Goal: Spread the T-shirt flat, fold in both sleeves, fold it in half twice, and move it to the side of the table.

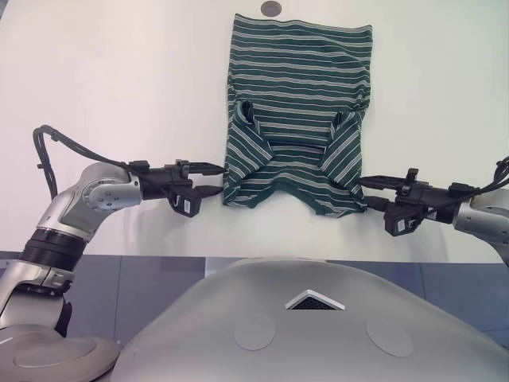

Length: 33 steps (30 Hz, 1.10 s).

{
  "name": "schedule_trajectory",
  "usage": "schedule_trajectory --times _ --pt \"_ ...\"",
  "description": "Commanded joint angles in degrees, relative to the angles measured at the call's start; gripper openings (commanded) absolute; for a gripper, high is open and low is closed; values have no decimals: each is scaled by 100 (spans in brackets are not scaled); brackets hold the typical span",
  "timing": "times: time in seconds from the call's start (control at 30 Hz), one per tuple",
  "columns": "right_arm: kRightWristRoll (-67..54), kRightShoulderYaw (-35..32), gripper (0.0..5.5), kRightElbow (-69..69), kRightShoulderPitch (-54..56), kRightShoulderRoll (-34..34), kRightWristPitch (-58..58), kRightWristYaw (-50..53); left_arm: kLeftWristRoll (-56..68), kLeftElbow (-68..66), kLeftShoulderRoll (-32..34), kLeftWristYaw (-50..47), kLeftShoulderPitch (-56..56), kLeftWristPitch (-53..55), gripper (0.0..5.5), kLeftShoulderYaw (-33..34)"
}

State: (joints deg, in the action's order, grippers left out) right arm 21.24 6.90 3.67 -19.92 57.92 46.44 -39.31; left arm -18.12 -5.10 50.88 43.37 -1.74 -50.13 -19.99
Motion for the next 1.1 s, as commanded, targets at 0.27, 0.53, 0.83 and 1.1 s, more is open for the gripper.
schedule_trajectory --times 0.27,0.53,0.83,1.1 --pt "-2296 421 0 1357 -210 452 -3136 -1665 1314 634 484 1755 -325 2301 84 -819" --pt "-7261 -842 0 1768 1082 865 -7039 -2560 5144 2566 758 2328 254 6425 2 153" --pt "-5918 -466 0 -3039 4690 -1910 -7032 -1064 3913 -3179 -2388 978 4241 5945 2 481" --pt "-4339 -522 78 -6106 6026 -2756 -6063 -211 3321 -6443 -3455 -473 5387 4980 46 1284"
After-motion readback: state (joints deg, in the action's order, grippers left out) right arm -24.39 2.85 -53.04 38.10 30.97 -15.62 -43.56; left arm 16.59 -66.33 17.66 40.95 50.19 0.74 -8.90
